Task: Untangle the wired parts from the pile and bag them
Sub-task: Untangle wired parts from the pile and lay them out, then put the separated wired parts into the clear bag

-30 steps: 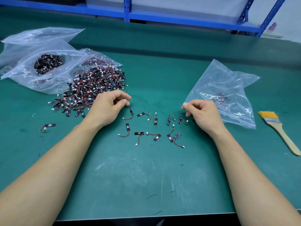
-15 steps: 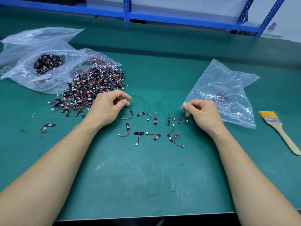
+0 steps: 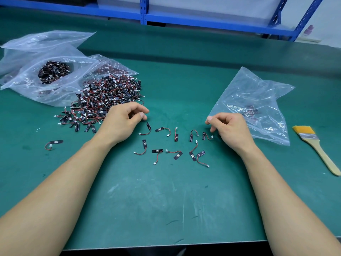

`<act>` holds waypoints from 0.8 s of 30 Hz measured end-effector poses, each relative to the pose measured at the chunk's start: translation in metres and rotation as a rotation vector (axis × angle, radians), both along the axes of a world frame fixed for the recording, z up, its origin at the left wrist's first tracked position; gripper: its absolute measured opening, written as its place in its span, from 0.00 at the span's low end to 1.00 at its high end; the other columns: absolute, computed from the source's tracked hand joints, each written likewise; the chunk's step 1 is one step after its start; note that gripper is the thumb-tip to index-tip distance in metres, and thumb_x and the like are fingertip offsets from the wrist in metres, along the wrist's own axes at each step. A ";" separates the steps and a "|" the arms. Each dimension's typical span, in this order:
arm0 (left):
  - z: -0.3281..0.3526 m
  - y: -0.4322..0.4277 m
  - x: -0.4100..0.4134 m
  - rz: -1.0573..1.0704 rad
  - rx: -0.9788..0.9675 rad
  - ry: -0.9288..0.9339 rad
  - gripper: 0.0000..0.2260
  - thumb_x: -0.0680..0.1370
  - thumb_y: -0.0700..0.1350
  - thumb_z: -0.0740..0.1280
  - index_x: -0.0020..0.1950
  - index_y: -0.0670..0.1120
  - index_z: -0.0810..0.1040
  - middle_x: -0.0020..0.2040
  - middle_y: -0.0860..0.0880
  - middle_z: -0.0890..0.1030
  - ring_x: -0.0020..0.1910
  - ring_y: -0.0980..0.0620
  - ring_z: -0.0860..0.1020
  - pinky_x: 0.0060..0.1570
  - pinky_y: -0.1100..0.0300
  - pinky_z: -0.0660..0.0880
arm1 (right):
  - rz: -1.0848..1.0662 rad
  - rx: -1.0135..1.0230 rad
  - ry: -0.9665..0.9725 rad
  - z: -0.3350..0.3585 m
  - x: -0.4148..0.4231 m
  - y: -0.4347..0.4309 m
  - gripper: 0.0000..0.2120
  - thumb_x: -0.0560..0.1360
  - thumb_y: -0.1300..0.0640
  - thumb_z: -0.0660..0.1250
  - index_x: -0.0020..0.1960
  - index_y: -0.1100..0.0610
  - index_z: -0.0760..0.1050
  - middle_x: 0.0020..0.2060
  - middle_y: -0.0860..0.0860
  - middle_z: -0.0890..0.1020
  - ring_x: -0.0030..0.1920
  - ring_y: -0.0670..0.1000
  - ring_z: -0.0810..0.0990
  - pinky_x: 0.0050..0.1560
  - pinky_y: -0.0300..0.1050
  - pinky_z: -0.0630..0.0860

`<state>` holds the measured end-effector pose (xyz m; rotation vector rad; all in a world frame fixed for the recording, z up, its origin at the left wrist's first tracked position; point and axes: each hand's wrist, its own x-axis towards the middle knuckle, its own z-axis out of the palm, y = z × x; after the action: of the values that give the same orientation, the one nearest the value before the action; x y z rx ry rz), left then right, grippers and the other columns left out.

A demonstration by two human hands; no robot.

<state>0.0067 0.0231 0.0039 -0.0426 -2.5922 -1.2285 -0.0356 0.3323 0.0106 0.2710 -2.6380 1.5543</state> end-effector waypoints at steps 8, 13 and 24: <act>0.001 0.000 0.001 0.016 -0.008 -0.010 0.07 0.80 0.40 0.67 0.53 0.50 0.83 0.42 0.58 0.85 0.36 0.65 0.75 0.41 0.75 0.68 | -0.001 0.007 0.001 0.002 0.001 0.000 0.12 0.79 0.54 0.69 0.39 0.58 0.83 0.27 0.43 0.81 0.24 0.41 0.69 0.28 0.31 0.65; 0.009 0.006 0.007 -0.088 -0.137 -0.062 0.12 0.79 0.52 0.69 0.62 0.52 0.79 0.54 0.53 0.82 0.50 0.62 0.76 0.59 0.60 0.72 | -0.003 0.025 0.028 0.004 0.003 -0.001 0.12 0.78 0.54 0.69 0.39 0.57 0.83 0.27 0.44 0.81 0.24 0.41 0.69 0.27 0.29 0.64; -0.001 0.106 0.027 -0.484 -0.576 -0.036 0.47 0.64 0.81 0.58 0.79 0.62 0.53 0.81 0.54 0.52 0.79 0.54 0.48 0.79 0.48 0.43 | -0.246 0.278 0.204 0.016 0.009 0.008 0.08 0.67 0.44 0.67 0.33 0.46 0.79 0.30 0.40 0.80 0.33 0.44 0.76 0.34 0.41 0.71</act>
<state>0.0334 0.1289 0.0034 -0.8003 -2.9747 -0.5486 -0.0269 0.3403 0.0263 0.1057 -2.6018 1.0305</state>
